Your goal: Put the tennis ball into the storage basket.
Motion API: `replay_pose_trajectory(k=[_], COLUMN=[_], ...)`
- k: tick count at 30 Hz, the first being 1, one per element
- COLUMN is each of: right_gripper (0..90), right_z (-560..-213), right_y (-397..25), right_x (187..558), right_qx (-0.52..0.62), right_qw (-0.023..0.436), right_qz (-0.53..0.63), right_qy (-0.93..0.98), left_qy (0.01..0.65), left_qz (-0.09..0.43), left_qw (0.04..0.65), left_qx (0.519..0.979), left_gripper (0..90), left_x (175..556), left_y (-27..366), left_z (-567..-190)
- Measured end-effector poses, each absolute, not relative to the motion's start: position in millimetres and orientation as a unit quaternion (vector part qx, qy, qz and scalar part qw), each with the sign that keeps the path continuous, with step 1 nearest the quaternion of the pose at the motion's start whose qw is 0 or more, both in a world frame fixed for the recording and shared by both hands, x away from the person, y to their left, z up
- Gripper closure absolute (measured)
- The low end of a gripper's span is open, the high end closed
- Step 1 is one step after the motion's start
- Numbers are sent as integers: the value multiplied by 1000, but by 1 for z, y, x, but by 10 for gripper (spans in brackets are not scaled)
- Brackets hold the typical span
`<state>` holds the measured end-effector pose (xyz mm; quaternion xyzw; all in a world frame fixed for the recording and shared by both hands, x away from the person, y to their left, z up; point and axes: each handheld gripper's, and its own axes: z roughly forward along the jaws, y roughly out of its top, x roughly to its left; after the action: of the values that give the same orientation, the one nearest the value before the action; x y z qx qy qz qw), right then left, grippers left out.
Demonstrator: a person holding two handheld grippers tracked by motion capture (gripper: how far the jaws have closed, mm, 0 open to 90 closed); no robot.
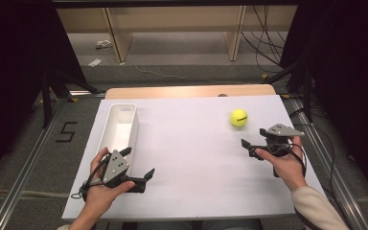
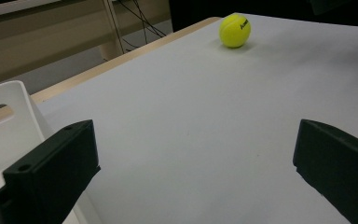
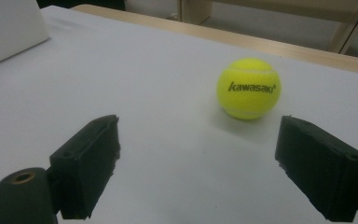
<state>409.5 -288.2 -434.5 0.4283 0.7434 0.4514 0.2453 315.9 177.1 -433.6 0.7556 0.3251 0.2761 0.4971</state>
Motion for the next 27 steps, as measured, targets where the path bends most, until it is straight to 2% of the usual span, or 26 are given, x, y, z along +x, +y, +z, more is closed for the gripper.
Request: replay_pose_trajectory(k=[27], right_gripper=[128], right_z=[-438], right_y=[-275], right_x=[454], right_qx=[444], right_qw=[252], right_qz=[434], right_qy=[742], left_qy=[327], left_qz=[276], left_qw=[498], left_qx=[754], left_gripper=[0], left_x=[316], left_y=[177], left_z=[-434])
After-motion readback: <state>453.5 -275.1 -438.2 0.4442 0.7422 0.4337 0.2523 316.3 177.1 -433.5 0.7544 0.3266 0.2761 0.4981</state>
